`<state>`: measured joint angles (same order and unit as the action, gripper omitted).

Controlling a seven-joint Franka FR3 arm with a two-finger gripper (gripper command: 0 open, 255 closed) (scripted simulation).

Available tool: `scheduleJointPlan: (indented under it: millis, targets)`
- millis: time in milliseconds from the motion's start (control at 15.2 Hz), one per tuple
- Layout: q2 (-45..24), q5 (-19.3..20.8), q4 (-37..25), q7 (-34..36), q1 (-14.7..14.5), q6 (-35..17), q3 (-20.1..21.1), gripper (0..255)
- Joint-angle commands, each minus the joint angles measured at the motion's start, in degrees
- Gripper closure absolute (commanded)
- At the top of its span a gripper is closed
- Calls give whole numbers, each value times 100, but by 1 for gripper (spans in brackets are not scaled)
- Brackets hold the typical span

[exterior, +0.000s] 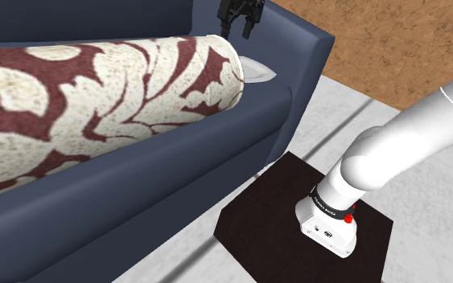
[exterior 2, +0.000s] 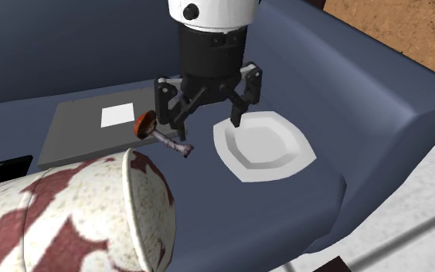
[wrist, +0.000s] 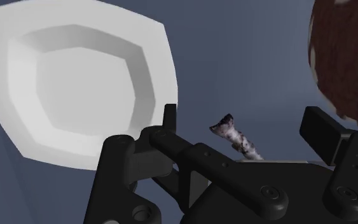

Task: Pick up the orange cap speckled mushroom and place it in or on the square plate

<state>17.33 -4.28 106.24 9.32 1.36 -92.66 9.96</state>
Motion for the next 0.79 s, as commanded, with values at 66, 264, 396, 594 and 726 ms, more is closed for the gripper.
scheduleJointPlan:
  millis: [66, 264, 396, 594, 726]
  targets:
    - [-772, 161, -930, 232, -15, 147, 159, 0]
    - [-1545, 373, -1977, 442, -70, 425, 283, 0]
    - [-1709, 424, -2132, 487, -94, 419, 303, 0]
    - [-1638, 408, -1809, 475, -90, 165, 295, 0]
    - [-1600, 399, -1605, 469, -87, -1, 292, 0]
